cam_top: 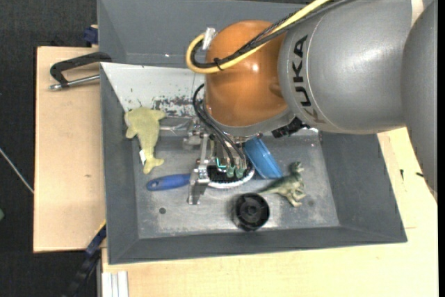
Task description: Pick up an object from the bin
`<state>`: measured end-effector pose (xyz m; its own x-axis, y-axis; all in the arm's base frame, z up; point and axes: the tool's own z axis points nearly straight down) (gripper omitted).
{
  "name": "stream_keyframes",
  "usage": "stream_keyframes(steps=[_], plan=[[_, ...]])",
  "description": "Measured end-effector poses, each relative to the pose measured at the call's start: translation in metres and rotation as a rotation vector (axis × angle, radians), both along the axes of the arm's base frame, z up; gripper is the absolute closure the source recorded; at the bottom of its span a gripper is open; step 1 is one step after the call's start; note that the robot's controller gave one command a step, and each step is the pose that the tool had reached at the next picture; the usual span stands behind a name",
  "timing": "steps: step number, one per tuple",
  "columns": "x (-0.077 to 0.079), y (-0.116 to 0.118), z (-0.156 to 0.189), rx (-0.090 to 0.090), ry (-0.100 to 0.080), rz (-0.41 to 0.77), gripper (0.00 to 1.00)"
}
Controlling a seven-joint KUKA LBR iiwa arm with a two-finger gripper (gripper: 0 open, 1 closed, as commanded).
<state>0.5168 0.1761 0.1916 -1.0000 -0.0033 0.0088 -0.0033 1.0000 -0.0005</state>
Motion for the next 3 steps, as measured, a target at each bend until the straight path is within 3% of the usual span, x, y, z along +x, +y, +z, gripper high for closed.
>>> stream_keyframes(steps=[1,3], plan=[[0.0305,-0.0848,-0.1217,0.004,-0.015,0.04,0.0],[0.0329,-0.0809,-0.1173,0.003,-0.013,0.041,0.0]])
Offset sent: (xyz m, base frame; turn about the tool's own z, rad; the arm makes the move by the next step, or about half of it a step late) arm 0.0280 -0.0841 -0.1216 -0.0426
